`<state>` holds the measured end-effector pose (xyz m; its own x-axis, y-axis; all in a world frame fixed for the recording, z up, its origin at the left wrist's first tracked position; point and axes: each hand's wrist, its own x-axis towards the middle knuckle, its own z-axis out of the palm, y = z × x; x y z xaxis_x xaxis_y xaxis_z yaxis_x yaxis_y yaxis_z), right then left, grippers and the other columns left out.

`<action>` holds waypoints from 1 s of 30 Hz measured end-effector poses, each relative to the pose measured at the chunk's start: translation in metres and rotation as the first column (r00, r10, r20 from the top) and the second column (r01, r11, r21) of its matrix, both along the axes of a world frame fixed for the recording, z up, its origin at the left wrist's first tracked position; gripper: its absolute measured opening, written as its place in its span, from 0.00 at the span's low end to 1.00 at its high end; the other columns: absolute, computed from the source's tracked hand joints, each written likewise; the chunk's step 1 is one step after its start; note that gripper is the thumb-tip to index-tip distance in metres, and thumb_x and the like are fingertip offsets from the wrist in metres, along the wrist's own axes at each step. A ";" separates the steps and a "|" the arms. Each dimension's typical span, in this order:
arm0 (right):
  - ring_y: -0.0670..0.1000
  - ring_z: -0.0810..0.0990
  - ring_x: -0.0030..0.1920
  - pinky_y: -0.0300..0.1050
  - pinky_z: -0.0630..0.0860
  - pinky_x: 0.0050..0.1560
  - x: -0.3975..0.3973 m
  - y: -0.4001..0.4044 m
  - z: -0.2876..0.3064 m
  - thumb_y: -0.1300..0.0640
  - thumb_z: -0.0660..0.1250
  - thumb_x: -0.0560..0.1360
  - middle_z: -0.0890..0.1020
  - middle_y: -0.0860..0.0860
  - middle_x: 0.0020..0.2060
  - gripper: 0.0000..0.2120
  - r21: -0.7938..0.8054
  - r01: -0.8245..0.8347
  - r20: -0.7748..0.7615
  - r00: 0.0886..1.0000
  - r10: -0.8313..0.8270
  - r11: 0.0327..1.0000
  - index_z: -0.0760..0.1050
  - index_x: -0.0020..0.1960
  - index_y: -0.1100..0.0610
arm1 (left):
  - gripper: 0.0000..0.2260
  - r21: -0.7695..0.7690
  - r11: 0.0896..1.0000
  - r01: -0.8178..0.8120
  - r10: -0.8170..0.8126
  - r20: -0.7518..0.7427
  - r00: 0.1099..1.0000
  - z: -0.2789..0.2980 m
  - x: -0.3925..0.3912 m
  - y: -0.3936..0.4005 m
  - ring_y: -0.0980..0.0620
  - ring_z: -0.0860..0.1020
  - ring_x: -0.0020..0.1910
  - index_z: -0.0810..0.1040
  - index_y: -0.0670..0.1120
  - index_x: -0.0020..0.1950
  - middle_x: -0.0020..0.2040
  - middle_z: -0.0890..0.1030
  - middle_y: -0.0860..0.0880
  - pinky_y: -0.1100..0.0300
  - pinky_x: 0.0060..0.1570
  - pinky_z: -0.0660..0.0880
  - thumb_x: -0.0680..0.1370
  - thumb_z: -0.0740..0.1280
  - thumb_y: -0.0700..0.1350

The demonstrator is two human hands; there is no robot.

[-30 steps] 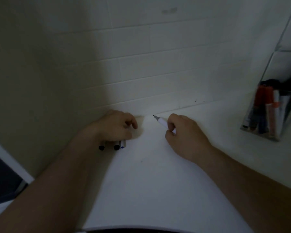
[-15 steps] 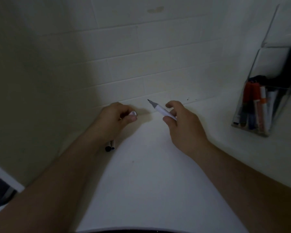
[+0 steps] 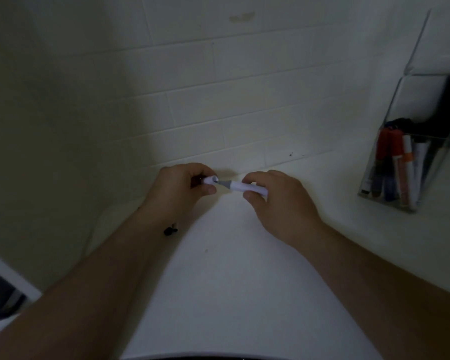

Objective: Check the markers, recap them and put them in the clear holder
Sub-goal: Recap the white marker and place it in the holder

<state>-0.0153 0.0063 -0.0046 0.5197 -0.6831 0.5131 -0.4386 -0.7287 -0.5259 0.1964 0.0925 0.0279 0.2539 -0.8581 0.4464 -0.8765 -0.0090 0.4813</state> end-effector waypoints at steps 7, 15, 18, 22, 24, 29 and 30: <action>0.52 0.77 0.44 0.47 0.70 0.40 -0.002 0.007 0.004 0.47 0.65 0.79 0.76 0.46 0.43 0.07 -0.160 -0.013 -0.140 0.990 -0.009 0.987 0.80 0.54 0.45 | 0.09 0.051 0.995 0.087 -0.089 0.044 0.995 -0.001 -0.018 0.002 0.62 0.80 0.43 0.85 0.56 0.46 0.42 0.84 0.59 0.66 0.45 0.74 0.70 0.78 0.45; 0.51 0.77 0.42 0.48 0.71 0.39 -0.006 0.008 0.007 0.40 0.61 0.80 0.75 0.47 0.40 0.12 -0.209 0.007 -0.201 0.978 -0.050 0.978 0.80 0.50 0.45 | 0.07 0.048 0.994 0.100 -0.100 -0.005 0.995 0.000 -0.028 0.008 0.64 0.81 0.42 0.87 0.55 0.45 0.42 0.85 0.59 0.68 0.43 0.75 0.69 0.79 0.45; 0.51 0.79 0.42 0.48 0.74 0.39 -0.006 0.010 0.006 0.40 0.62 0.79 0.78 0.47 0.43 0.12 -0.215 0.019 -0.167 0.984 -0.056 0.977 0.81 0.52 0.44 | 0.08 0.019 0.994 0.109 -0.110 0.029 0.994 0.001 -0.030 0.008 0.64 0.81 0.42 0.87 0.54 0.43 0.41 0.85 0.59 0.66 0.44 0.76 0.69 0.79 0.43; 0.50 0.79 0.41 0.47 0.74 0.38 -0.006 0.009 0.003 0.39 0.62 0.77 0.77 0.46 0.42 0.12 -0.215 0.017 -0.138 0.989 -0.047 0.976 0.80 0.52 0.43 | 0.07 0.023 0.992 0.125 -0.127 0.100 0.987 0.004 -0.033 0.009 0.64 0.80 0.43 0.86 0.54 0.41 0.38 0.83 0.62 0.72 0.42 0.73 0.68 0.78 0.42; 0.50 0.78 0.41 0.48 0.75 0.40 -0.007 0.007 0.002 0.39 0.62 0.78 0.76 0.46 0.41 0.12 -0.194 -0.001 -0.156 0.987 -0.030 0.981 0.80 0.51 0.44 | 0.06 0.031 0.991 0.134 -0.136 0.099 0.986 0.002 -0.032 0.009 0.63 0.81 0.41 0.86 0.54 0.41 0.39 0.84 0.60 0.70 0.43 0.75 0.68 0.79 0.43; 0.51 0.77 0.43 0.53 0.76 0.45 -0.009 0.000 0.004 0.38 0.56 0.78 0.75 0.46 0.40 0.15 -0.177 -0.035 -0.217 0.976 -0.004 0.984 0.78 0.50 0.43 | 0.06 0.016 0.993 0.118 -0.118 0.031 0.992 -0.002 -0.038 0.009 0.65 0.79 0.44 0.87 0.53 0.43 0.39 0.82 0.62 0.77 0.41 0.69 0.69 0.79 0.46; 0.52 0.77 0.45 0.53 0.75 0.48 -0.009 0.001 0.005 0.37 0.55 0.78 0.77 0.45 0.41 0.15 -0.210 -0.003 -0.238 0.970 -0.048 0.978 0.78 0.53 0.41 | 0.06 0.005 0.993 0.119 -0.119 0.035 0.992 -0.003 -0.039 0.007 0.65 0.79 0.44 0.86 0.54 0.44 0.39 0.82 0.62 0.77 0.41 0.68 0.69 0.79 0.47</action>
<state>-0.0244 0.0078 0.0002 0.6308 -0.5881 0.5062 -0.5508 -0.7988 -0.2417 0.1569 0.0999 0.0254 0.1340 -0.8827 0.4504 -0.8878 0.0950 0.4503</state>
